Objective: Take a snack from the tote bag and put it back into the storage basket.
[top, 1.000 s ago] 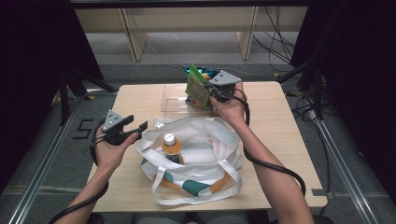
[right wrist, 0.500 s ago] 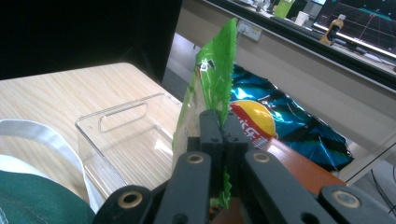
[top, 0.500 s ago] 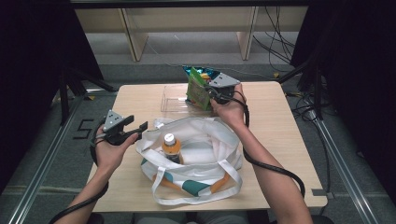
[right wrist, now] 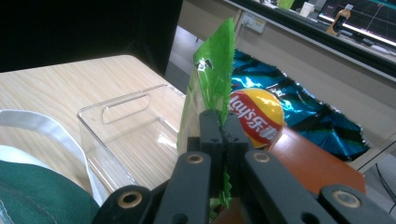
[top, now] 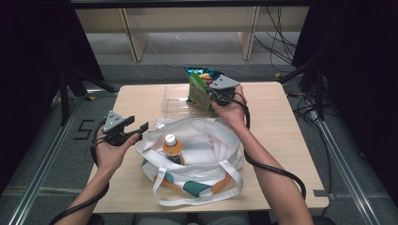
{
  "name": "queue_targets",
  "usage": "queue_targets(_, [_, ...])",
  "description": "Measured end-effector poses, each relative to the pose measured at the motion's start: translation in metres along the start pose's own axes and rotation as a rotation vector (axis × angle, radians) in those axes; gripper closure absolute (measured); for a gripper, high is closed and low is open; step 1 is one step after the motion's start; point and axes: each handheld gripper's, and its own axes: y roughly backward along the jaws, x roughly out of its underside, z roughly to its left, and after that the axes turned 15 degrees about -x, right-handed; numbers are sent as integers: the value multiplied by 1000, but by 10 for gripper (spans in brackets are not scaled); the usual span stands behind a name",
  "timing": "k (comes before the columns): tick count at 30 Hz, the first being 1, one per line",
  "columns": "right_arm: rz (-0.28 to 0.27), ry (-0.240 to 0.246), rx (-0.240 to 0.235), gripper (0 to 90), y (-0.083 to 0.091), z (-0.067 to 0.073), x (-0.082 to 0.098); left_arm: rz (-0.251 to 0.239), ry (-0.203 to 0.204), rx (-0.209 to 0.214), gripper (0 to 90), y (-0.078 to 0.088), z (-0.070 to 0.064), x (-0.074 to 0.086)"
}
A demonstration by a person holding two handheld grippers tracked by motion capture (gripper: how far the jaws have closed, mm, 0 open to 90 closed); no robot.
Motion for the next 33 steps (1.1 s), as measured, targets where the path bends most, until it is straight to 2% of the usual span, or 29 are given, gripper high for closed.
queue_targets(3, [13,-26,-3,900,-1,2,3,0,-1,0,349,0,0,0])
queue_targets(4, [2,-2,10,900,-2,0,4,0,-1,0,349,0,0,0])
queue_targets(5, [9,-5,6,900,-3,1,5,0,-1,-1,349,0,0,0])
queue_targets(7, [18,-32,-8,900,-3,2,6,-4,3,2,349,0,0,0])
queue_targets(10, [15,-32,-10,900,-4,1,6,1,-3,-2,349,0,0,0])
queue_targets(11, [7,-18,0,900,-4,1,6,1,-2,-1,349,0,0,0])
queue_targets(13, [22,-24,-10,900,-5,2,7,1,-2,-1,349,0,-1,0])
queue_targets(15, [19,-21,-1,900,-5,1,9,-1,-3,-1,349,0,0,-1])
queue_targets(16, [27,-33,-11,900,-6,1,10,0,-3,-2,349,1,0,0])
queue_targets(17, [29,-71,-15,900,-6,3,10,0,-3,-3,349,0,0,0])
queue_targets(18, [23,-30,-2,900,-6,0,11,-2,0,0,349,0,0,0])
queue_targets(24, [50,-37,-8,900,-10,0,14,0,-2,-1,349,0,-1,0])
queue_targets(25, [58,-50,-14,900,-10,2,14,0,-4,-2,349,0,0,0])
queue_targets(28, [65,-19,-10,900,-12,-1,15,1,-4,-3,349,0,0,0])
queue_targets(30, [80,-45,-25,900,-13,1,16,2,-5,-2,349,0,0,0])
queue_targets(33, [84,-37,-19,900,-14,0,17,2,-3,-1,349,0,-1,0])
